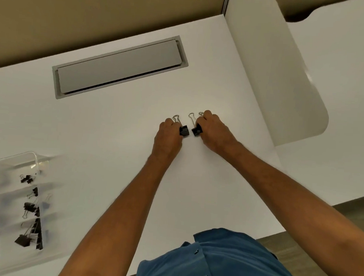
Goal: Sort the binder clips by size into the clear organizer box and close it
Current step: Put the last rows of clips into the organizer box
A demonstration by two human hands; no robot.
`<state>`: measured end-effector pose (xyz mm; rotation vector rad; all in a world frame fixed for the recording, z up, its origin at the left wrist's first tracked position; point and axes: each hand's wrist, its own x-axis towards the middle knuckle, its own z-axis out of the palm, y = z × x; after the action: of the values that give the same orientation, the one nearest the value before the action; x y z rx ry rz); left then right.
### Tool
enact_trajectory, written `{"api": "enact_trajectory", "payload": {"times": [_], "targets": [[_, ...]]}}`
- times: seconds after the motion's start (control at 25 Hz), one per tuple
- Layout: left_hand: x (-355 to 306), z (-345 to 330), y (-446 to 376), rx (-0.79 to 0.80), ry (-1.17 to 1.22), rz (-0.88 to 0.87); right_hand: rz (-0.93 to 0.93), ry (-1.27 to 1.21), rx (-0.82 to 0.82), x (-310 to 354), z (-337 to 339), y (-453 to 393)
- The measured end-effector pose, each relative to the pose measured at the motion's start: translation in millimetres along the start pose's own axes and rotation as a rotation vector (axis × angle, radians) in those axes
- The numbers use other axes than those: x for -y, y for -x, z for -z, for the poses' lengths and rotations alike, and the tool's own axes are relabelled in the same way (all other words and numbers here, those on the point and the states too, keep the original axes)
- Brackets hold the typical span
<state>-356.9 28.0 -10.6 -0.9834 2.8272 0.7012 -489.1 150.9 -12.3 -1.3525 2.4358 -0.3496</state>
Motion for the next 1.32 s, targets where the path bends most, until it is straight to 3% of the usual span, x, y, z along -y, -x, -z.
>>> {"api": "enact_trajectory", "payload": {"times": [0.32,0.52,0.96,1.32], "targets": [[22.9,19.7,62.0,-0.022,0.242,0.099,-0.019,-0.340,0.046,27.0,7.7,37.3],[56.4,45.1,143.7,-0.138,0.318,0.192,0.137,-0.377,0.096,95.4,-6.3,56.6],[224.0,122.0,330.4,-0.416,0.303,0.461,0.432,-0.416,0.255,339.9,-78.1,80.8],[365.4,163.1,414.5,-0.468,0.113,0.641,0.530,-0.443,0.359,503.6,-125.7,89.6]]}}
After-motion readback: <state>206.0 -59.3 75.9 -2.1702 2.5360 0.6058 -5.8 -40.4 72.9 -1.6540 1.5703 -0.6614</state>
